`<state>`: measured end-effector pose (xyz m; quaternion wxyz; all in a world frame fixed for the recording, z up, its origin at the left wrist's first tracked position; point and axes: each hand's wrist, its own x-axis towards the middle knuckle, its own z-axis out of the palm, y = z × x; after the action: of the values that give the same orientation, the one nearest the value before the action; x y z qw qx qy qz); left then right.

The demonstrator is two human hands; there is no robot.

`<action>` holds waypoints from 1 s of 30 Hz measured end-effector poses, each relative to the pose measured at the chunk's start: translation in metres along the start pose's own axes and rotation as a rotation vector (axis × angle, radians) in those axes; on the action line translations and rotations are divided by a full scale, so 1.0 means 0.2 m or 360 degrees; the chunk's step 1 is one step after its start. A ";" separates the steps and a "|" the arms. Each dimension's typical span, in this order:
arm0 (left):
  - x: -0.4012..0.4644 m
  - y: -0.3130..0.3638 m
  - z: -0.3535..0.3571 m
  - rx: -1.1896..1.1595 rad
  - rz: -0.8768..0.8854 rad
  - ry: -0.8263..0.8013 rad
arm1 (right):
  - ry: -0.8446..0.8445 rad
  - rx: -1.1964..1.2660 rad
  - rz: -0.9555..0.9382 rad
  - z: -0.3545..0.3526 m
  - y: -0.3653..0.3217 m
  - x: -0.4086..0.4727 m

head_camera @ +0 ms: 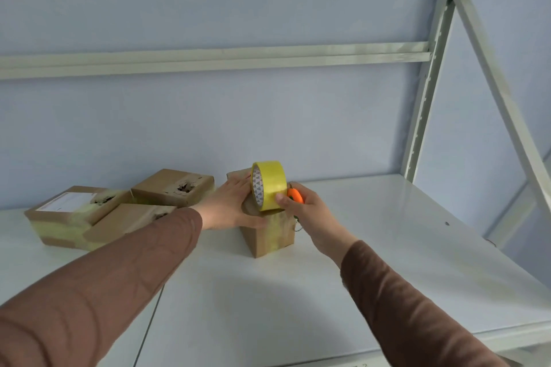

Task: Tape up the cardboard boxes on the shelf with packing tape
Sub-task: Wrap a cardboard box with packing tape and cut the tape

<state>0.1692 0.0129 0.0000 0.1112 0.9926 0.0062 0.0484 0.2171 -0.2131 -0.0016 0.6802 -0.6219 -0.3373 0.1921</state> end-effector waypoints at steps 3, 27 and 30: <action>0.01 0.00 -0.01 -0.0113 0.0124 -0.0143 | 0.0176 -0.0004 -0.0063 0.03 -0.06 -0.02; -0.26 0.16 0.40 -0.1089 -0.0568 0.0945 | 0.0353 0.0078 0.0456 0.12 0.23 -0.41; -0.34 0.37 0.49 -0.1841 -0.0895 0.1202 | 0.0294 -0.0030 0.0420 0.10 0.22 -0.42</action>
<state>0.1109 -0.0822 -0.0861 0.6142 0.6524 0.2711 0.3515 0.1519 -0.2489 -0.0630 0.6713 -0.6821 -0.1904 0.2186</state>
